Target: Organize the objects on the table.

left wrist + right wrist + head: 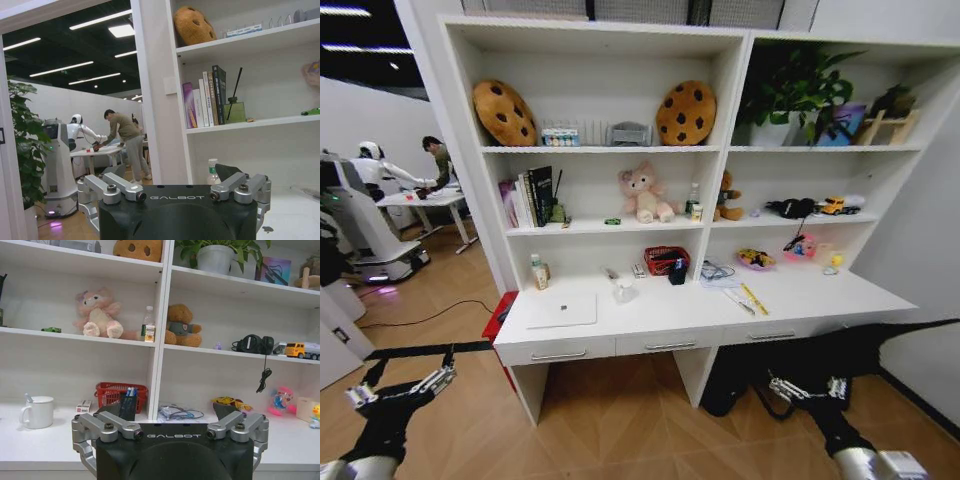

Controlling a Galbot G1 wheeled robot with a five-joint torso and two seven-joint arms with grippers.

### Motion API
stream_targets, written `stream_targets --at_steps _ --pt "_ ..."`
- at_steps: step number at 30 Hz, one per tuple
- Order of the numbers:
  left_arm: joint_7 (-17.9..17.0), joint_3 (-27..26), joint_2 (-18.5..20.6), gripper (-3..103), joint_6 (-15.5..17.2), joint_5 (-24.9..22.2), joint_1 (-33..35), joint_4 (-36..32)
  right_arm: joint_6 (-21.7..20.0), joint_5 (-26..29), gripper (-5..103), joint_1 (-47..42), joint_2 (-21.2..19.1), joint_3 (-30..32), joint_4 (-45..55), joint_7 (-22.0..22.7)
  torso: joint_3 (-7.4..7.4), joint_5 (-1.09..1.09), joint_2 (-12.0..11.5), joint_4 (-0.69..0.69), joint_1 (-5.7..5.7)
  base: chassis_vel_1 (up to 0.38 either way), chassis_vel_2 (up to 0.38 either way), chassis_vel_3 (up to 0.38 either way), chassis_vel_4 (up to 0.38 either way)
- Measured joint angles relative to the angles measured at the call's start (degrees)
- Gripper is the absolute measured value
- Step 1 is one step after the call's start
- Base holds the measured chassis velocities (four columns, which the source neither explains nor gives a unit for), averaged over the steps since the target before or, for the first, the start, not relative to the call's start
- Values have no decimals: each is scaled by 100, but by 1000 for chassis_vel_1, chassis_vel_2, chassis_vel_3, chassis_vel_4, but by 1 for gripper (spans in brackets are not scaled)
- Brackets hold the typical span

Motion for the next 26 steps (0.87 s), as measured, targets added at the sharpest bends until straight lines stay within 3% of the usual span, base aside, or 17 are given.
stream_targets --at_steps 26 --pt "0 0 0 98 0 0 0 1 0 0 100 -2 0 0 0 0 -2 0 2 -1 -6 -2 9 4 -3"
